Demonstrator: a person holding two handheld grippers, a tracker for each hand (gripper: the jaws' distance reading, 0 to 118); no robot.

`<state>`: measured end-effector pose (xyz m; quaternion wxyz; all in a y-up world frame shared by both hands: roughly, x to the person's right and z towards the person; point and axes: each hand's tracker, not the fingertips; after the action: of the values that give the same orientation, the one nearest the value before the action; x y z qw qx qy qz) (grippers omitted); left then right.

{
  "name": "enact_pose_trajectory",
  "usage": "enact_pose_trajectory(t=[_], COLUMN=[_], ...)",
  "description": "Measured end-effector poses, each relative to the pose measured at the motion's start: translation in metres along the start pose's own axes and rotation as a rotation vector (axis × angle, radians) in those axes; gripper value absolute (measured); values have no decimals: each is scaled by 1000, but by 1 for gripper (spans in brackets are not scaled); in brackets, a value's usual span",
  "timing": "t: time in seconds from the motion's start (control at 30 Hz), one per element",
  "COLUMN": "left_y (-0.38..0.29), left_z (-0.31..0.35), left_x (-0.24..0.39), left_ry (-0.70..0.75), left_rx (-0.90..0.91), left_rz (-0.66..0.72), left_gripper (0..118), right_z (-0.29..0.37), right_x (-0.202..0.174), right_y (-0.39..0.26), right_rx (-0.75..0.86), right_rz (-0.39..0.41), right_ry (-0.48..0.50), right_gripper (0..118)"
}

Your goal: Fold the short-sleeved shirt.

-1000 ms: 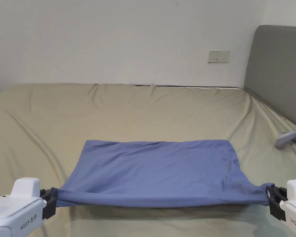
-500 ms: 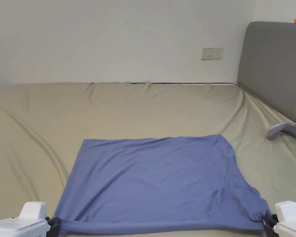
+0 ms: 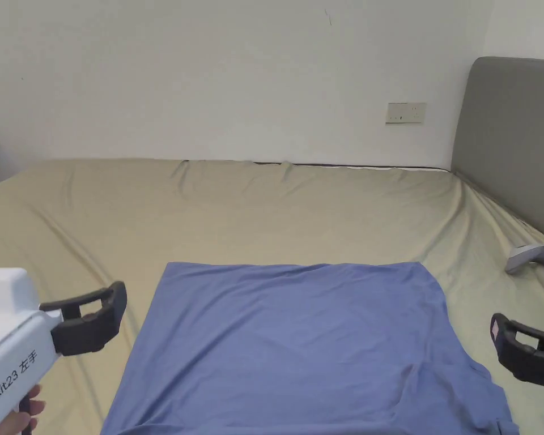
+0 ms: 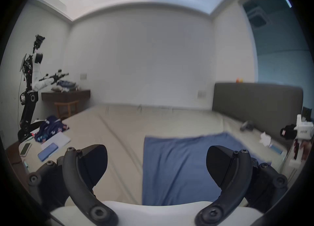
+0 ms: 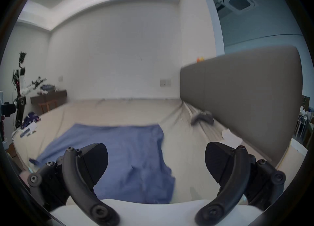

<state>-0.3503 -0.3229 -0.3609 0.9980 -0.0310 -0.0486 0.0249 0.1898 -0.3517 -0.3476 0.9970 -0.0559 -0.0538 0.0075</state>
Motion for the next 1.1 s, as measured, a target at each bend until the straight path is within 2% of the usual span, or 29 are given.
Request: enact_pose_trajectory(t=[0.03, 0.07, 0.1, 0.13, 0.17, 0.2, 0.23, 0.27, 0.33, 0.37, 0.4, 0.43, 0.47, 0.5, 0.57, 0.6, 0.7, 0.93, 0.97, 1.0, 1.03, 1.07, 1.1], left_y=[3, 7, 5, 0, -8, -20, -26, -32, -46, -51, -56, -61, -60, -61, -60, -57, -61, -80, -86, -94, -105, -115, -121], left_z=[4, 10, 14, 17, 18, 10, 6, 1, -9, -14, -19, -22, -19, -20, -22, -17, -18, -32, -38, -43, -45, -47, -48], left_x=[4, 13, 17, 20, 25, 21, 24, 26, 26, 25, 25, 26, 21, 19, 15, 12, 9, -7, -10, -14, -18, -21, -22], left_ry=[-9, -15, -20, -22, -14, -4, 9, 22, -10, -40, -30, -15, -11, -8, -1, -2, -5, -71, -61, -46, -56, -82, -98], left_rx=[26, 37, 62, 83, 96, 85, 71, 29, -31, -65, -80, -84, -93, -91, -99, -103, -134, -433, -504, -577, -620, -663, -720], left_rz=[4, -17, -28, -37, -48, -65, -96, -112, -110, -109, -109, -112, -113, -107, -87, -76, -77, -87, -76, -62, -74, -107, -136], left_gripper=[112, 106, 95, 77, 40, 10, 0, 0, 0, 0, 0, 0, 0, 0, 0, 0, 0, 0, 12, 40, 77, 105, 107], right_z=[3, 7, 10, 11, 13, 13, 13, 11, 8, 7, -1, -3, -2, -2, -5, -5, -7, 0, -1, -1, -2, -3, -4], right_x=[-8, -15, -24, -31, -37, -43, -47, -51, -63, -65, -57, -57, -61, -63, -57, -57, -52, -53, -53, -54, -55, -56, -57], right_y=[6, 10, 13, 15, 12, 10, 6, 3, -7, -6, -12, -14, -13, -12, -15, -15, -18, -13, -13, -13, -13, -13, -14], right_rx=[28, 59, 108, 131, 120, 137, 146, 129, 107, 177, 92, 20, 64, 140, 19, 58, 49, 27, 26, 22, 16, 7, 0], right_rz=[13, 36, 83, 108, 106, 134, 147, 134, 160, 242, 166, 103, 149, 239, 126, 157, 162, 124, 124, 123, 123, 121, 120], right_ry=[-1, 6, 19, 22, 36, 55, 69, 66, 26, 28, 109, 133, 101, 90, 123, 112, 104, 96, 99, 102, 109, 117, 119], right_gripper=[115, 114, 113, 110, 98, 76, 40, 0, 0, 0, 0, 0, 0, 0, 0, 0, 0, 0, 0, 0, 0, 0, 0])
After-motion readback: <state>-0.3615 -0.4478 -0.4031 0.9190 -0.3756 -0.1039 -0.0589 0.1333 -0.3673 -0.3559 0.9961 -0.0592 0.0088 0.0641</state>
